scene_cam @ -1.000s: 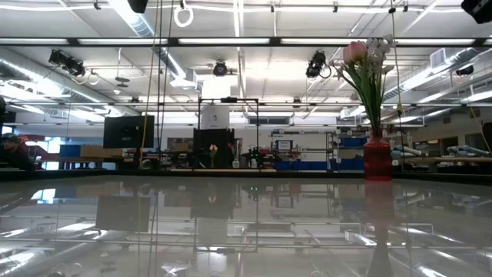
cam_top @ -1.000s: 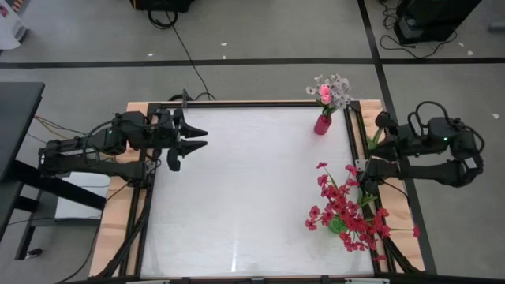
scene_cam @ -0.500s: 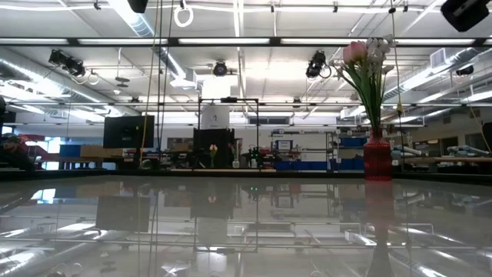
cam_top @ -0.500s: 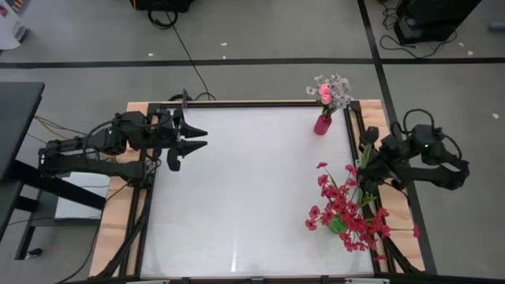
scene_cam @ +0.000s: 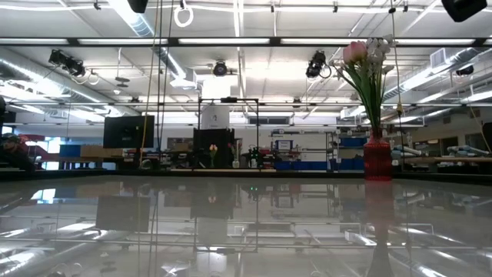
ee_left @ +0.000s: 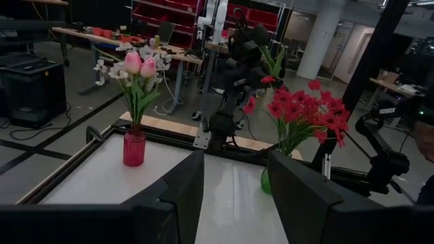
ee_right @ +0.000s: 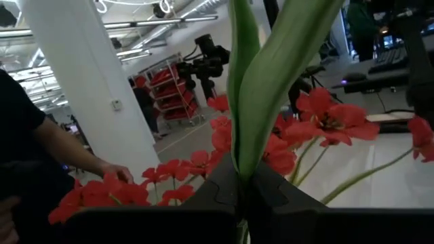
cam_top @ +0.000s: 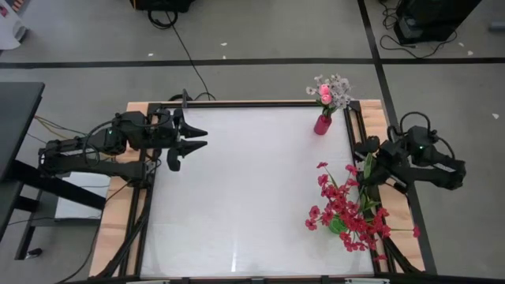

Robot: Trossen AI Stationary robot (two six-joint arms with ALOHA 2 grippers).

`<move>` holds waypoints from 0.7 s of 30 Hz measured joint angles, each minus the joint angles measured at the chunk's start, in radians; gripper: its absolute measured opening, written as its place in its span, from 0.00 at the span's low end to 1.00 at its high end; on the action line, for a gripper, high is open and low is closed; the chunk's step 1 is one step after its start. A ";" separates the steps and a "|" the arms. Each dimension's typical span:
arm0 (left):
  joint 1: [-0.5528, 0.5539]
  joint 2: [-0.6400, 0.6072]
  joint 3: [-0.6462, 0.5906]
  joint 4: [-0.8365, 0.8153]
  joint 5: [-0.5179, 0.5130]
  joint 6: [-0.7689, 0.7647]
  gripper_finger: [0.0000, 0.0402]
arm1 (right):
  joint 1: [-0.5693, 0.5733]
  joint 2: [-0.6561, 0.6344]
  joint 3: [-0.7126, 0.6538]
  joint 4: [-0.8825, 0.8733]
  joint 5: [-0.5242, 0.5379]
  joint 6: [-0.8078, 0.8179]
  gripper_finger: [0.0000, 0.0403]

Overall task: Sort flowers into vase by color
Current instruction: Put the black flower into the green vase

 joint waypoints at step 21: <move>0.000 0.000 0.000 0.000 0.000 0.000 0.42 | 0.001 0.003 -0.112 0.006 -0.210 -0.231 0.07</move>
